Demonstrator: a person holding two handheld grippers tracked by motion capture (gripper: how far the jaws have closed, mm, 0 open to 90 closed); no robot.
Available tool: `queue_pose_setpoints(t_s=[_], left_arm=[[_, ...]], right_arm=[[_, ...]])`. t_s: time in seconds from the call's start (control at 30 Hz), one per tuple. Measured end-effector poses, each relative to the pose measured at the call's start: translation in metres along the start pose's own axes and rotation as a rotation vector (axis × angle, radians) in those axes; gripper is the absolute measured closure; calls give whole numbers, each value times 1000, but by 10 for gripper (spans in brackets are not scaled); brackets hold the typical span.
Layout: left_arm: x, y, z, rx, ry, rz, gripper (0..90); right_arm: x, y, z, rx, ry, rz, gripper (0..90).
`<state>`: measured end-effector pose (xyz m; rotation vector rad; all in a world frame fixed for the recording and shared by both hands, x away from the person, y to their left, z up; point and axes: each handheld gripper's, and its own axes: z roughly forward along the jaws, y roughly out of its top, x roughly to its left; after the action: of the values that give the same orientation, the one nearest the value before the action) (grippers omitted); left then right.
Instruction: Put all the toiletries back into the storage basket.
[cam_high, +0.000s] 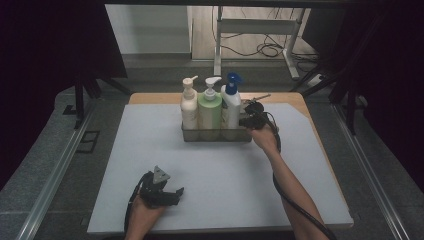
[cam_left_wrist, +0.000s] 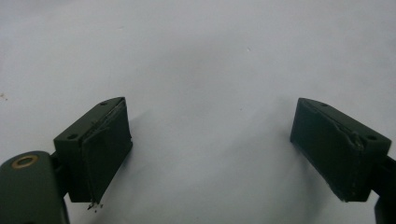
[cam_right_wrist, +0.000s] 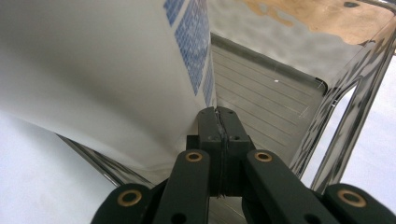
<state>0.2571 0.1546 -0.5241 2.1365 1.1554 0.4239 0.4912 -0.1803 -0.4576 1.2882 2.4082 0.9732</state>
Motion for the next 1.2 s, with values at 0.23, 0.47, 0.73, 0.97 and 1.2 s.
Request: queue_pose_setpoints(t_s=[0.23,0.47,0.73,0.97,1.2], left_arm=[[0,0,0,0,0,0,119],[0,0,0,0,0,0,119],[0,0,0,0,0,0,119],[0,0,0,0,0,0,119],[0,0,0,1,0,0,119]], right_arm=[[1,0,-1,-1,2,1,896],[4,0,-1,3,12,-2,896],[7,-1,-3,6,20,-11,896],[9,-1,-5,6,24,-22,896],[9,-2,-5,2,28,-22,896]])
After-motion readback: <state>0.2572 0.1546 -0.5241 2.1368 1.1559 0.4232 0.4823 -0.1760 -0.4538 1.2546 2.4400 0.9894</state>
